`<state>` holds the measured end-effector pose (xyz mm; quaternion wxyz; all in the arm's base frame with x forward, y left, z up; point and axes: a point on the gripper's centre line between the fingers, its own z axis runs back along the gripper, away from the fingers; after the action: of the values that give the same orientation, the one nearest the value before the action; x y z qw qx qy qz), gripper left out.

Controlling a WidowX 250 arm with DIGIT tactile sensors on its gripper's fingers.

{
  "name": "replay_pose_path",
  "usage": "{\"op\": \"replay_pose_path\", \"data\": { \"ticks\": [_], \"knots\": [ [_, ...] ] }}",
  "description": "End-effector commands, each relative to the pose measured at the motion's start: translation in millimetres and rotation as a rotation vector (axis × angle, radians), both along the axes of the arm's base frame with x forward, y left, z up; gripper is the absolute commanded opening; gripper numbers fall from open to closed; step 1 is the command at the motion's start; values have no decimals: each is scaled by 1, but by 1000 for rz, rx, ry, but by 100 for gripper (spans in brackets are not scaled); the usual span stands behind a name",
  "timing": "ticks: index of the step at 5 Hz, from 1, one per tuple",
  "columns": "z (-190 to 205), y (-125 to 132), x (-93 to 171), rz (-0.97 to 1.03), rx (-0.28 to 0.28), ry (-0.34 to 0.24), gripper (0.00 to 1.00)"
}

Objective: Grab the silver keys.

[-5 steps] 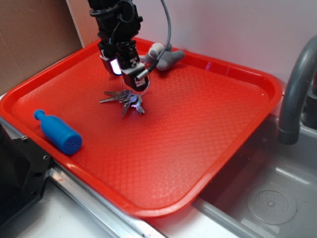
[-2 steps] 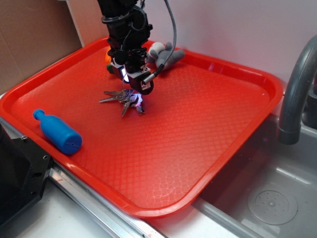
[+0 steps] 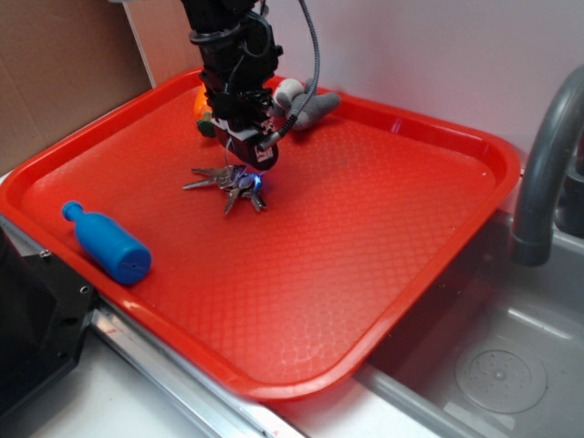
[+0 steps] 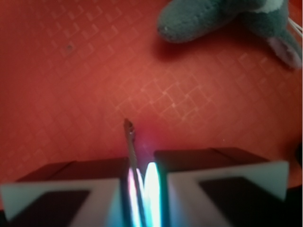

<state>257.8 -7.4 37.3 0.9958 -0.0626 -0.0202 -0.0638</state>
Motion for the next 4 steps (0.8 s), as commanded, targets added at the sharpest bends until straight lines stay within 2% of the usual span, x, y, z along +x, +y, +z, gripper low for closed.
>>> {"op": "replay_pose_path", "data": {
  "ticks": [1,2,3,4],
  "knots": [
    [18,3,3,30,4,-55,0],
    [45,21,-19,56,-18,-85,0],
    [70,38,-52,161,-42,-7,0],
    [98,43,-80,291,-29,45,0]
  ]
}}
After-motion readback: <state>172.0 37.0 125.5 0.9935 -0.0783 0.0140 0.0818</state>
